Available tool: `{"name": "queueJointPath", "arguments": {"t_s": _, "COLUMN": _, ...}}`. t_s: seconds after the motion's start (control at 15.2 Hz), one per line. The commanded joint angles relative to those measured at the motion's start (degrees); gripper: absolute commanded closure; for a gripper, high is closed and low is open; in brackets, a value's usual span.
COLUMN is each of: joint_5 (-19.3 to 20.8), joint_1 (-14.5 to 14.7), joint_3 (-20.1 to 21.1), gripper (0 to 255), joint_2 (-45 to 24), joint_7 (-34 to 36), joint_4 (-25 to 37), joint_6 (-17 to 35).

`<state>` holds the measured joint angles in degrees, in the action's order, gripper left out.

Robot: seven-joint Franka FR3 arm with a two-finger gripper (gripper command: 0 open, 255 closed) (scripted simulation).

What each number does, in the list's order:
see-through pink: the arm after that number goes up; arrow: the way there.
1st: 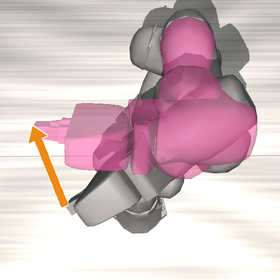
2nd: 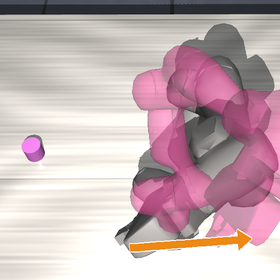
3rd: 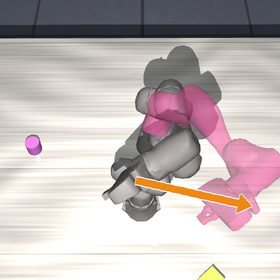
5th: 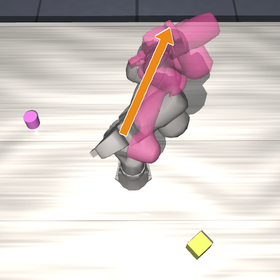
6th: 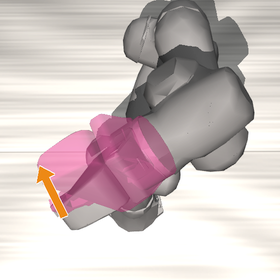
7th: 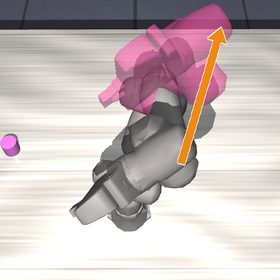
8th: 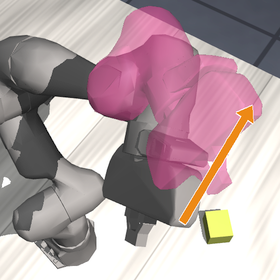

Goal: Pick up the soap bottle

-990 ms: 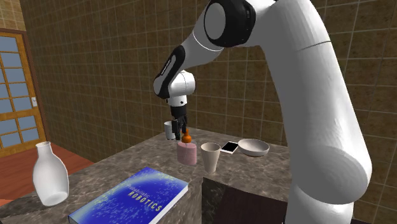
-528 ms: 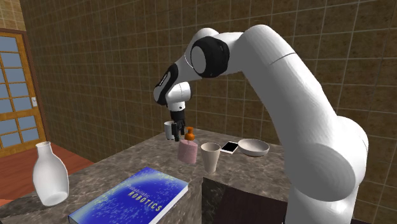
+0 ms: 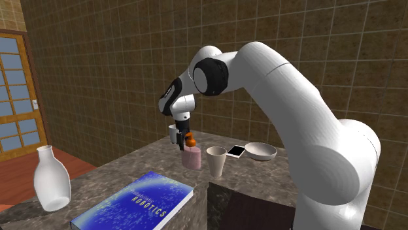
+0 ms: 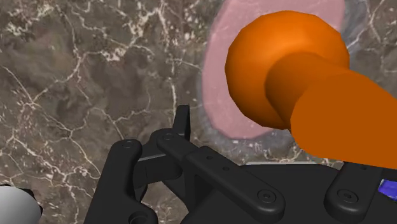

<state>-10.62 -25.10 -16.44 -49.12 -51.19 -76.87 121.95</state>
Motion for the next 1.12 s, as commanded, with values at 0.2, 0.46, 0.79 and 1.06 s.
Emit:
{"name": "queueJointPath", "arguments": {"t_s": 0.2, "joint_5": -0.24, "joint_1": -0.15, "joint_3": 0.23, "gripper": 255, "joint_2": -1.24, "joint_7": -0.06, "joint_4": 0.04, "joint_6": 1.22}}
{"name": "queueJointPath", "arguments": {"t_s": 0.46, "joint_5": -0.23, "joint_1": -0.12, "joint_3": 0.21, "gripper": 255, "joint_2": -1.11, "joint_7": -0.06, "joint_4": -0.12, "joint_6": 1.24}}
{"name": "queueJointPath", "arguments": {"t_s": 0.79, "joint_5": -0.24, "joint_1": -0.14, "joint_3": 0.23, "gripper": 255, "joint_2": -1.3, "joint_7": -0.02, "joint_4": 0.16, "joint_6": 1.15}}
{"name": "queueJointPath", "arguments": {"t_s": 1.06, "joint_5": 0.11, "joint_1": 0.09, "joint_3": -0.11, "gripper": 255, "joint_2": 0.59, "joint_7": 0.04, "joint_4": 0.07, "joint_6": -0.64}}
